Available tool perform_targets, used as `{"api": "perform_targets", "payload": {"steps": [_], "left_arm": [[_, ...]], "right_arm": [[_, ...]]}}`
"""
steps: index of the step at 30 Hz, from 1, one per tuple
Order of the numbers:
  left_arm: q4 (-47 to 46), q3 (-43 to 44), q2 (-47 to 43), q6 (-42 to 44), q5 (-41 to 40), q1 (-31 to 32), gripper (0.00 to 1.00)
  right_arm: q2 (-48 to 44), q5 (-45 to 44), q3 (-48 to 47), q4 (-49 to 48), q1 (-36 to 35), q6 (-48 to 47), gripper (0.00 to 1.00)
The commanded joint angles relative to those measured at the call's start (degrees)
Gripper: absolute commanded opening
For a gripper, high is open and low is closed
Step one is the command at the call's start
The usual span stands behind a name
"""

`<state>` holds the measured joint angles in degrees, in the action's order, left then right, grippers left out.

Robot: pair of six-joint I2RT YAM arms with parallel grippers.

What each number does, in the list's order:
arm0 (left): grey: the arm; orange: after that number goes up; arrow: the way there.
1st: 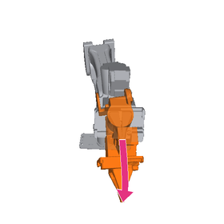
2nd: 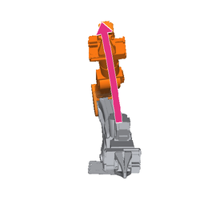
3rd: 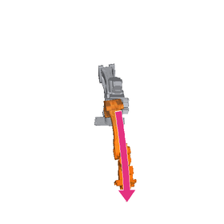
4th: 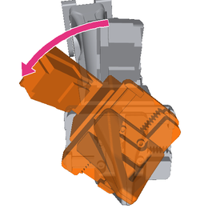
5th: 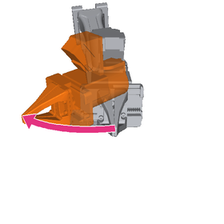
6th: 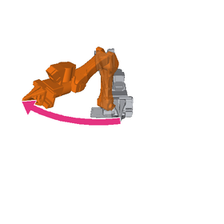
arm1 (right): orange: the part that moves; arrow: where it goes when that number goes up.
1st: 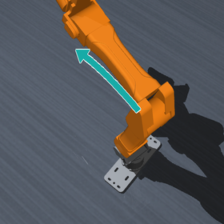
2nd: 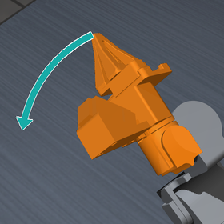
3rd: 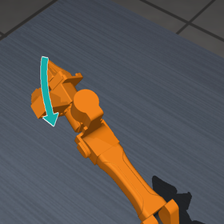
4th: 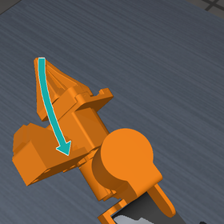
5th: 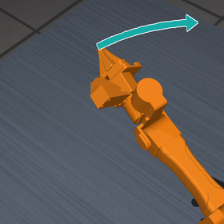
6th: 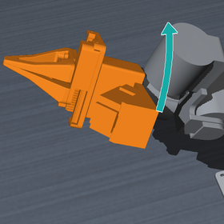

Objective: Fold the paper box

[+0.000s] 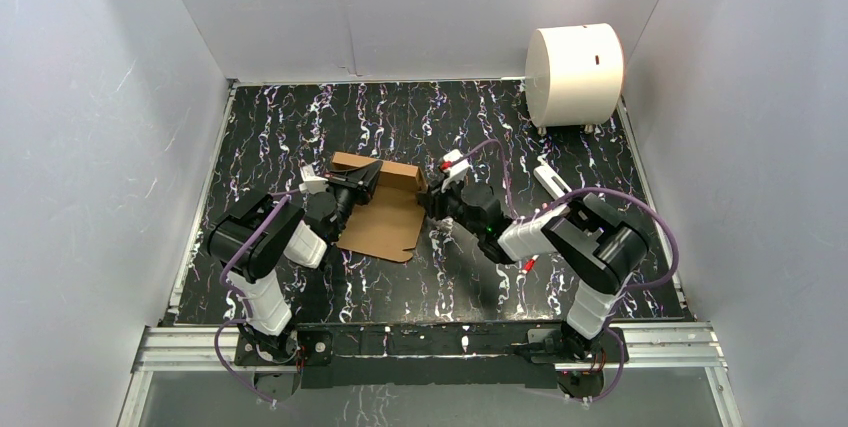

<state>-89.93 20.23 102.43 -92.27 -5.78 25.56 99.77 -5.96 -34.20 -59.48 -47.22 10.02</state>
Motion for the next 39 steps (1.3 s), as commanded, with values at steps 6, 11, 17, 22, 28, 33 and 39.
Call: {"api": "perform_targets", "payload": {"steps": [6,11,17,22,28,33,39], "left_arm": [[-5.7,0.0,-0.3,2.2,3.5,0.6,0.00],[-5.1,-0.2,0.5,3.0,3.8,0.7,0.00],[-4.6,-0.2,1.8,3.2,4.1,0.9,0.00],[-4.2,-0.5,2.0,3.1,4.4,0.9,0.00],[-3.9,-0.3,2.1,2.8,4.8,0.9,0.00],[-3.9,0.1,2.5,2.1,5.5,0.9,0.00],[-3.8,-0.1,2.2,2.0,5.5,0.9,0.00]], "right_arm": [[-5.9,6.9,-4.9,2.3,3.2,12.1,0.37],[-9.2,7.3,-7.1,10.8,4.0,13.9,0.38],[-10.7,14.0,-6.8,11.7,3.9,12.1,0.50],[-12.9,21.3,-3.7,10.3,6.3,6.0,0.61],[-19.4,24.8,-3.5,18.5,9.0,-3.7,0.73],[-24.0,22.9,-1.7,23.2,11.1,-9.0,0.73],[-24.5,21.4,0.5,24.5,16.2,-12.2,0.61]]}}
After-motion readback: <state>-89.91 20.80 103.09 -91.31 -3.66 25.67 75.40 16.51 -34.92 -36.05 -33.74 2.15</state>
